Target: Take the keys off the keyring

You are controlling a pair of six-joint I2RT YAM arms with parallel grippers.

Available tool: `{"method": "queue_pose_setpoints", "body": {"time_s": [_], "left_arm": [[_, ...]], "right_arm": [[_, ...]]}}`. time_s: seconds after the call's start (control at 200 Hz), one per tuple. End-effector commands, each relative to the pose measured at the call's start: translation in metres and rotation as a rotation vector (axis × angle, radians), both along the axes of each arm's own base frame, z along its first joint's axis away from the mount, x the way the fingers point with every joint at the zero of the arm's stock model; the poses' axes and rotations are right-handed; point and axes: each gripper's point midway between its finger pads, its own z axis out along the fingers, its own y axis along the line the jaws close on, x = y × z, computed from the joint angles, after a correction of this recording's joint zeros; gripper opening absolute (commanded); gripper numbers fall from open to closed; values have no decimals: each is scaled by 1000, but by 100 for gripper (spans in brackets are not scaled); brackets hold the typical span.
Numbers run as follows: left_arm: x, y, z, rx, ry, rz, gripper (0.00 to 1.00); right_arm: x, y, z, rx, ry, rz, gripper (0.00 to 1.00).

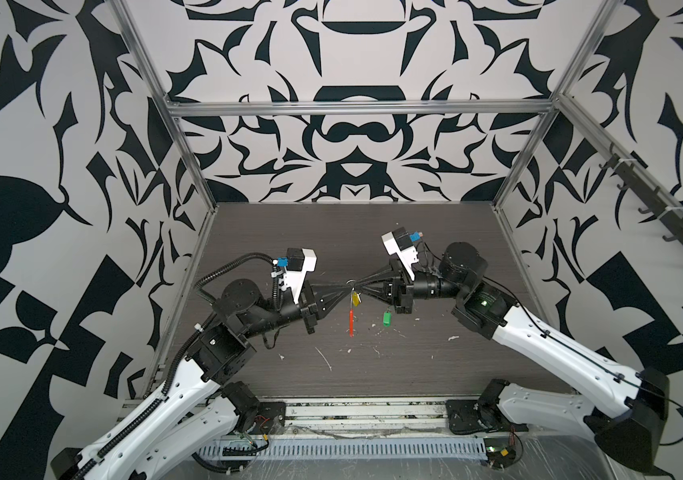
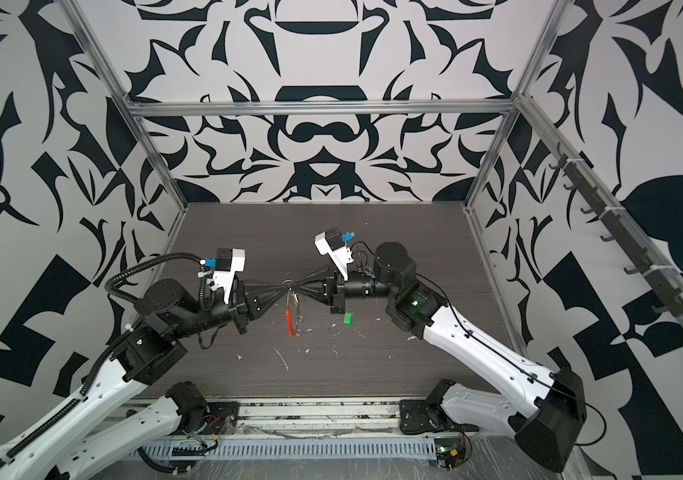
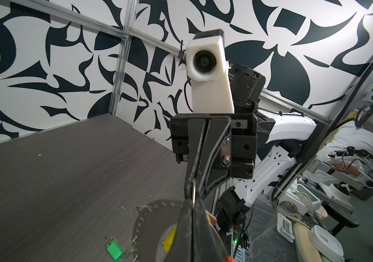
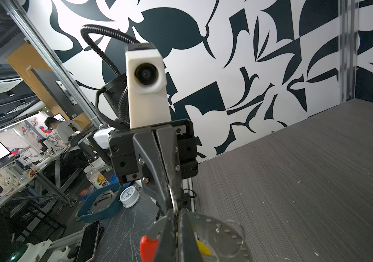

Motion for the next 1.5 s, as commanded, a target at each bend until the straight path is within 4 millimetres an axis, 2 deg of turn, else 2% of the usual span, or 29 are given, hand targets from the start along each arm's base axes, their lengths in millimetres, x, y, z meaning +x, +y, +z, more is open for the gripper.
{"method": "queue_pose_setpoints", "body": {"time_s": [0.0, 0.045, 0.18, 0.29, 0.45, 0.68, 0.835, 1.325, 1.495], "left_arm": [[0, 1, 7, -15, 2, 5, 0], [1, 2, 5, -2, 16, 11, 3], [-3, 7, 3, 18, 40, 17, 30], [-9, 14, 0, 32, 52, 25, 38], [-18, 19, 1, 70, 60, 9, 34], [-28, 3, -9, 223, 149, -123, 34], [-26, -4, -14, 274, 183, -158, 25], [-21, -14, -18, 307, 205, -194, 21], [-21, -15, -18, 312, 210, -198, 14]], "right_arm": [[-4, -2, 11, 20, -38, 7, 0], [-5, -3, 11, 10, -40, 6, 0], [-7, -6, 7, -38, -37, 1, 0], [-10, -10, 2, -93, -38, 1, 0], [-13, -15, -5, -180, -17, -1, 0], [-15, -18, -9, -253, -3, 10, 0], [-17, -18, -9, -280, 3, 30, 0], [-18, -14, -5, -293, 12, 59, 0], [-17, -14, -5, -295, 11, 58, 0]]}}
